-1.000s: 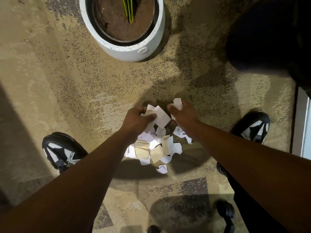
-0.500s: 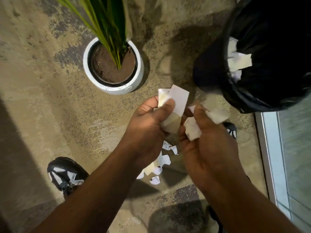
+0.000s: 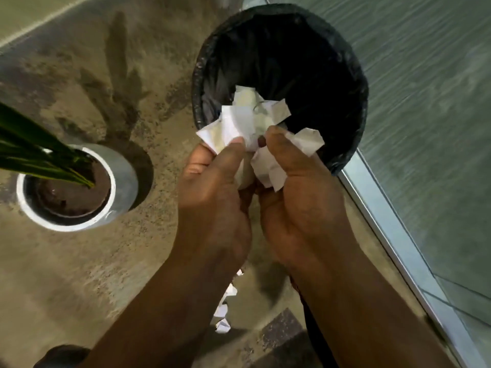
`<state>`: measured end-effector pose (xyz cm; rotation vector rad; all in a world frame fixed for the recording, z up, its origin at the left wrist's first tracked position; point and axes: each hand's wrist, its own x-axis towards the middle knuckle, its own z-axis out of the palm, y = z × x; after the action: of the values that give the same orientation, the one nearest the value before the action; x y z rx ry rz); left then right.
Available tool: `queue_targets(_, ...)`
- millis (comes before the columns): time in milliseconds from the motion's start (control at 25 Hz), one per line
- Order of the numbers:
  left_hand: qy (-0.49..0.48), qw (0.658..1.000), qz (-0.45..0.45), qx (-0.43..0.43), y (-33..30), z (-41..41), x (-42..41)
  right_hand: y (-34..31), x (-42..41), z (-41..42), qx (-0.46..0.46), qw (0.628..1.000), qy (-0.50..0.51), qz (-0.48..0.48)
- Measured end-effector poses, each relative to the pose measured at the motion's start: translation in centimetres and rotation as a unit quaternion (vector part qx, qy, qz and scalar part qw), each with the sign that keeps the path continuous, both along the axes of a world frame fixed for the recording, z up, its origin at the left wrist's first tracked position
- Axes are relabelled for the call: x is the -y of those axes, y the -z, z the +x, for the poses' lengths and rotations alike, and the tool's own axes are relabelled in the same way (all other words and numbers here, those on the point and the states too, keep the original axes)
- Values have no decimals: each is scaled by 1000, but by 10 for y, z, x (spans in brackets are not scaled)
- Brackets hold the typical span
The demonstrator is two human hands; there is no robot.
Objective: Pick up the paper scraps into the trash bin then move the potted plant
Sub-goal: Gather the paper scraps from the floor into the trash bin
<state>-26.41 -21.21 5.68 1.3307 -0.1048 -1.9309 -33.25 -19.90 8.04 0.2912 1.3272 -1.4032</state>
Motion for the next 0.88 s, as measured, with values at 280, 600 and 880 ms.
queue_targets(280, 3, 999, 40, 14, 5, -39, 32, 6, 21, -38, -34, 998, -54, 8)
queue_targets(600, -43, 994, 90, -39, 29, -44, 40, 14, 25, -45, 16, 996, 56, 71)
queue_targets(880, -70, 991, 99, -53, 30, -51, 43, 14, 27, -44, 49, 993, 98, 48)
